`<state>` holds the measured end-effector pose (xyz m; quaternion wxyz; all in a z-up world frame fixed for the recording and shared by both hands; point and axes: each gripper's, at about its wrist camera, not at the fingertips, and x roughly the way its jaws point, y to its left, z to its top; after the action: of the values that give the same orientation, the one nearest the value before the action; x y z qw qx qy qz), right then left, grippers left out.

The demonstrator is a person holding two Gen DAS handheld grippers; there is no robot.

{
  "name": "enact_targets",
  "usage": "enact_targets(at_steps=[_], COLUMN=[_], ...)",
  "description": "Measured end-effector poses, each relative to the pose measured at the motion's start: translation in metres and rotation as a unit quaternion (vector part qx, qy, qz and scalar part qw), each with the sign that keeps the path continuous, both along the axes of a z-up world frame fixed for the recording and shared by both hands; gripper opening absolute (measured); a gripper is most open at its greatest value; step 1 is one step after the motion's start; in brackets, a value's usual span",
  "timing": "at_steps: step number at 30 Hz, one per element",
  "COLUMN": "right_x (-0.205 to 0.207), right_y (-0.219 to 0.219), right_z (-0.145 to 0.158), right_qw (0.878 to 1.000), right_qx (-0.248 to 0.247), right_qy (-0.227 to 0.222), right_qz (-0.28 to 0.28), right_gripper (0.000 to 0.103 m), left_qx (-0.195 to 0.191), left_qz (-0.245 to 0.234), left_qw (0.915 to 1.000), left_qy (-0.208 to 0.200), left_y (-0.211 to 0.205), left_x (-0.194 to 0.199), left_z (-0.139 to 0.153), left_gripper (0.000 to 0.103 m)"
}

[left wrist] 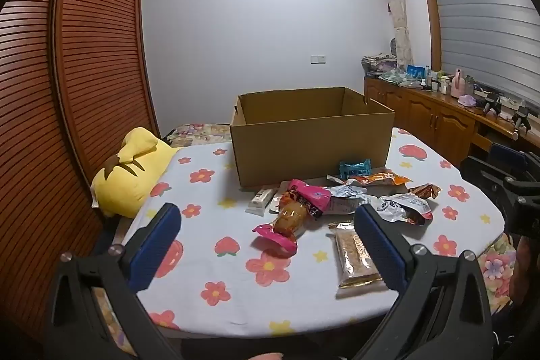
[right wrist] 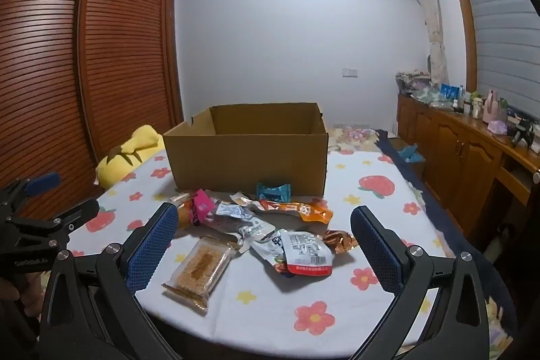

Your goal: Organize snacks

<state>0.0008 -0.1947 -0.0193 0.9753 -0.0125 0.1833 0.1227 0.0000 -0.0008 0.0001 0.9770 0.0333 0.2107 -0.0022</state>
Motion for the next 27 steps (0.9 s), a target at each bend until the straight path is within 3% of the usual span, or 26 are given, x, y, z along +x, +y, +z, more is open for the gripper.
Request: enact_targets(at_steps=[27], right_x=[-0.0049], right_y=[-0.0005], right_z=[-0.0007], right_qw=[1.000], right_qx=[-0.001], right_qy=[-0.010], right_qz=[-0.003], right_gripper=[0.103], left_qx=[-0.004], left_qz=[-0.004], left_qw=[0.9999], left_qy=[-0.011], left_y=[0.0009], left_x=[-0.0067], left_z=[0.0076], left_gripper=[0.103])
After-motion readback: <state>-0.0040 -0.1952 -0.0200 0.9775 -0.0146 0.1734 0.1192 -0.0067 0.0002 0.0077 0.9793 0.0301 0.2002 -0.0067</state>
